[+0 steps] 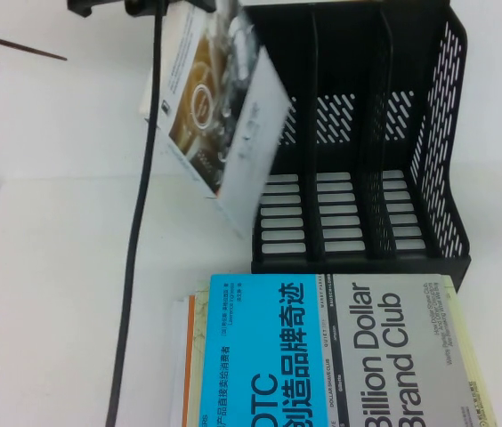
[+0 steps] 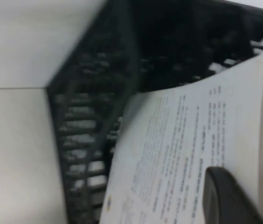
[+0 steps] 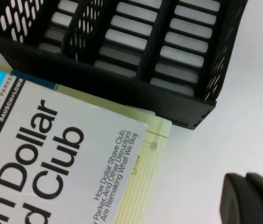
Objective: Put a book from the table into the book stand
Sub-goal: Place the book on the book shelf
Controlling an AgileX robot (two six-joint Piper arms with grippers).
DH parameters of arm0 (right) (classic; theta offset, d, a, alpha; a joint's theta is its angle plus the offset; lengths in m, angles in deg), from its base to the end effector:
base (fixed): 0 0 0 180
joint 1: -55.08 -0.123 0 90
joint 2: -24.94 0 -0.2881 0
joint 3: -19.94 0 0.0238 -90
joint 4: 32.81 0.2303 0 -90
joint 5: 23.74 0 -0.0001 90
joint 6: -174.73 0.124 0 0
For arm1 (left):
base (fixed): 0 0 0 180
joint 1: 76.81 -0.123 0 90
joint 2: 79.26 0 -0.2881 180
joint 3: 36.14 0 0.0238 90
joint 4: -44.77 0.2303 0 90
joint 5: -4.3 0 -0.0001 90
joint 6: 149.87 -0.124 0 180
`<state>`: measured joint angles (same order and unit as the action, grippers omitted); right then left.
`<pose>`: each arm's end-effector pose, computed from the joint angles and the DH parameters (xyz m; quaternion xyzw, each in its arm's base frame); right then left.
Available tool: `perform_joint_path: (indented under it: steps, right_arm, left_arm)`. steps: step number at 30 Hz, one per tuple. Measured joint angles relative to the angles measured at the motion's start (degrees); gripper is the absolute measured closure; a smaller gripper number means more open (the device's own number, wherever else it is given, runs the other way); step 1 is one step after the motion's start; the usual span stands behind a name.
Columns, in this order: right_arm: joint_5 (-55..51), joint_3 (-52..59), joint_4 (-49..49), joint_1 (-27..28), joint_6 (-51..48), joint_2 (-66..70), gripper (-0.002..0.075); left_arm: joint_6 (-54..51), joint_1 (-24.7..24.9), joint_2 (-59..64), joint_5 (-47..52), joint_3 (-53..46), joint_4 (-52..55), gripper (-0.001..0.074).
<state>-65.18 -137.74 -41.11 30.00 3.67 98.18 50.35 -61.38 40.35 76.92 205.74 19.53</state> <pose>0.2161 0.0880 0.3103 -0.1629 0.9142 0.0453 0.3684 0.3845 -0.1585 0.4458 -0.0087 0.8861 -0.3317 0.3237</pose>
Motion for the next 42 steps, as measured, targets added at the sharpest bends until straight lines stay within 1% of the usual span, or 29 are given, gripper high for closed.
perform_joint_path:
  steps: [4,11,16,19,26,29,42]
  right_arm:
    - [0.0,0.0,0.14,0.0,0.04,0.0,0.0729]
    - [0.59,0.0,0.53,0.0,0.04,0.0,0.0729]
    - [1.57,0.0,1.25,0.0,0.13,0.0,0.0729]
    - [1.93,0.0,1.39,0.0,0.13,0.0,0.0729]
    - [2.06,0.0,1.78,0.0,0.17,0.0,0.0729]
    - [2.05,0.0,1.88,0.0,0.26,0.0,0.0729]
    - [2.17,0.0,2.32,0.0,0.26,0.0,0.0729]
  left_arm:
    - [2.2,0.0,0.26,-2.34,0.0,2.35,0.0635]
    - [6.04,0.0,0.36,-10.35,0.04,1.75,0.0635]
    - [6.22,0.0,1.88,-10.77,0.13,1.09,0.0635]
    - [6.71,0.84,3.45,-10.86,0.13,1.12,0.0635]
    - [7.22,5.51,6.27,-13.05,0.13,5.92,0.0635]
    - [8.5,6.75,7.2,-13.33,0.13,8.09,0.0635]
    - [9.23,7.24,12.82,-13.33,0.13,10.38,0.0635]
